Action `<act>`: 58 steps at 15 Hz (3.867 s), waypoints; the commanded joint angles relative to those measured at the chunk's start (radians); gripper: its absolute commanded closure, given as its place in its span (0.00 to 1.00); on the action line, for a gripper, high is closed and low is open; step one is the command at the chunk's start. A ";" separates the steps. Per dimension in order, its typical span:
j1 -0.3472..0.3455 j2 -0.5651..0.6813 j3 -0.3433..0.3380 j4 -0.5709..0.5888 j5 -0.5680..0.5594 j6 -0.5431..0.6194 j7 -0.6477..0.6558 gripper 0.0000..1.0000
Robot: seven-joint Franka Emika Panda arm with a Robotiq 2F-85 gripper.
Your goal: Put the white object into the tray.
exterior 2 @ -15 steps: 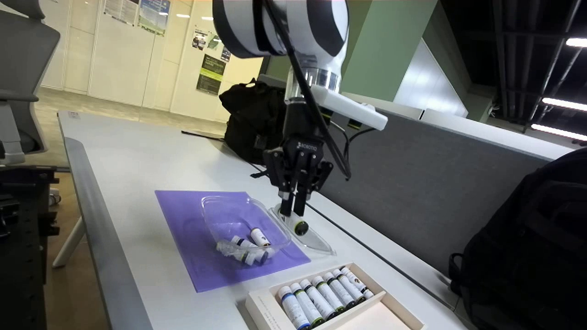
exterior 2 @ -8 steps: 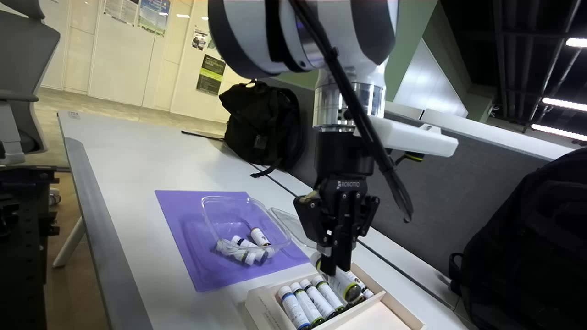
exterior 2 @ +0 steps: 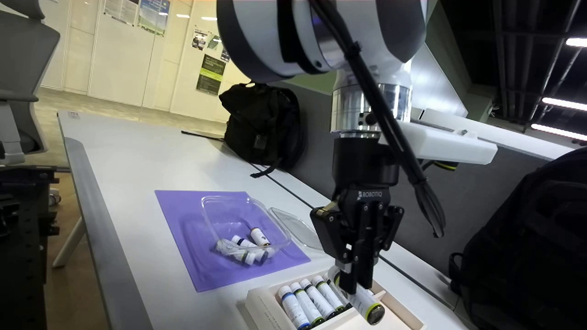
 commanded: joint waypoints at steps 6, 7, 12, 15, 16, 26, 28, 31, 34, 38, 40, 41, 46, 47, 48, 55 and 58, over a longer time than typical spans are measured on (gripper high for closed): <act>-0.010 0.069 0.000 0.049 0.008 0.025 -0.018 0.94; -0.012 0.084 -0.002 0.060 -0.002 0.035 -0.022 0.94; -0.037 0.178 -0.003 0.107 -0.017 0.160 -0.064 0.94; -0.051 0.230 -0.001 0.125 -0.016 0.206 -0.105 0.94; -0.057 0.246 0.001 0.130 -0.009 0.213 -0.119 0.94; -0.054 0.331 0.000 0.142 -0.001 0.299 -0.126 0.94; -0.053 0.335 0.003 0.139 0.014 0.297 -0.116 0.94; -0.049 0.345 0.001 0.141 0.038 0.286 -0.108 0.94; -0.046 0.360 0.000 0.141 0.069 0.284 -0.105 0.94; -0.041 0.364 -0.001 0.143 0.107 0.279 -0.110 0.94; -0.039 0.365 -0.002 0.142 0.119 0.281 -0.113 0.94; -0.044 0.366 0.003 0.142 0.131 0.279 -0.115 0.87; -0.039 0.323 0.020 0.132 0.194 0.252 -0.114 0.40; -0.037 0.308 0.029 0.126 0.209 0.244 -0.117 0.34; -0.036 0.289 0.037 0.118 0.222 0.243 -0.122 0.26; -0.030 0.200 0.138 0.089 0.321 0.217 -0.145 0.96; -0.030 0.217 0.150 0.099 0.345 0.233 -0.148 1.00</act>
